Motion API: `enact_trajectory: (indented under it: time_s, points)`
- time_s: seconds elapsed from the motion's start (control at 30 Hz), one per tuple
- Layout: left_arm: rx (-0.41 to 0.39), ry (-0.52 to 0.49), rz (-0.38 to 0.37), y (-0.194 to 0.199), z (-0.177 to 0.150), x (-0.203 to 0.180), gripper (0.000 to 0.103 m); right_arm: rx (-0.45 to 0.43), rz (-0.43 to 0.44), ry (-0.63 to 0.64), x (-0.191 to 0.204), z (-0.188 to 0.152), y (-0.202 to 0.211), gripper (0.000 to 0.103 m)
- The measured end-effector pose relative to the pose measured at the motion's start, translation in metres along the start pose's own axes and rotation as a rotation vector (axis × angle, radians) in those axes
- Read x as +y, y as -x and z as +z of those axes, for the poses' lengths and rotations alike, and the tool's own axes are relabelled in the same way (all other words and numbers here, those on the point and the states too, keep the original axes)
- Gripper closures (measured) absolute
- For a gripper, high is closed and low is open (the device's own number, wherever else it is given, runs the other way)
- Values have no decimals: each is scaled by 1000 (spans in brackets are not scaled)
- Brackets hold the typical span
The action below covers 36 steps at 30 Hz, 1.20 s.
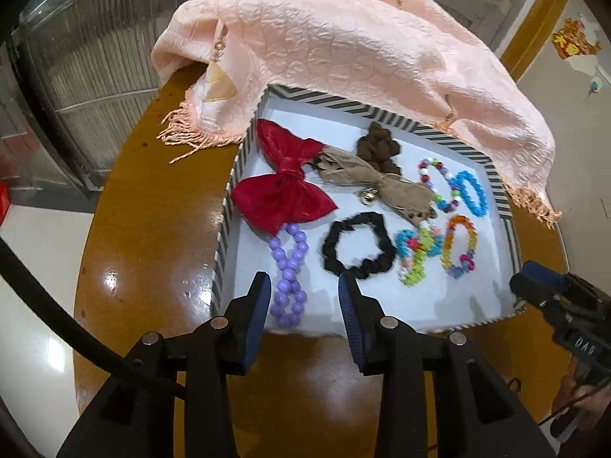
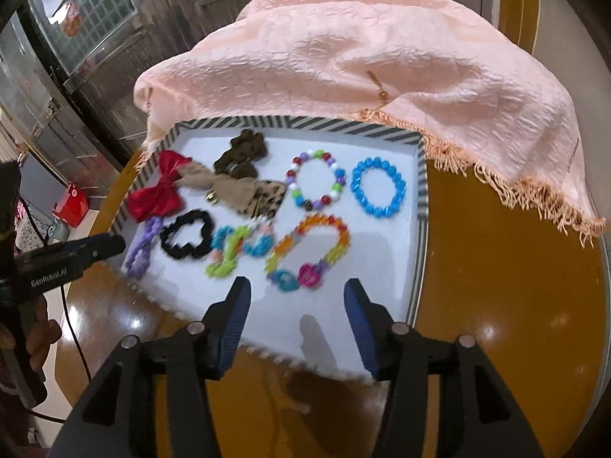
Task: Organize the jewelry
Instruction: 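Move both tools back toward the two black hair ties on the table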
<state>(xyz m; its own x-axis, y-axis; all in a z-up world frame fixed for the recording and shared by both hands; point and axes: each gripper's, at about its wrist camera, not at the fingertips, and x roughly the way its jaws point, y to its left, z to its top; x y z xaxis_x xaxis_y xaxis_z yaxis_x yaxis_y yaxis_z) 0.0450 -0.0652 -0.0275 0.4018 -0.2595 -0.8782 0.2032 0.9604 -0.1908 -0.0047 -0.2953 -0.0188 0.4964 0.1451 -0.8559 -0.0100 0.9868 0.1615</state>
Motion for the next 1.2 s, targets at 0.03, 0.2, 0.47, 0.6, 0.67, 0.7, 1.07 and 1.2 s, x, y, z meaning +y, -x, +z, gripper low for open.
enact_trajectory:
  time_s: [0.03,0.2,0.47,0.6,0.67,0.7,1.07,1.2]
  points:
    - [-4,-8,1,3,-2,-2,81,-2,-5,4,3,-4,4,49]
    - [-21,-53,-3,19,-13,-13,81,-7,-13,3,9,-20,18,46]
    - [-41,-108,-1,41,-32,-19,81,-7,-35,8,22,-48,31,45]
    - [-50,-142,8,52,-43,-18,81,-8,-36,-2,28,-63,36,40]
    - [-52,-157,8,56,-49,-18,81,-3,-41,0,31,-71,38,40]
    - [-53,-165,7,59,-52,-18,81,-2,-46,1,32,-75,40,40]
    - [-54,-256,-35,71,-79,-32,81,-2,-106,-52,26,-109,59,40]
    - [-39,-285,-58,70,-88,-40,81,4,-146,-73,15,-123,65,40]
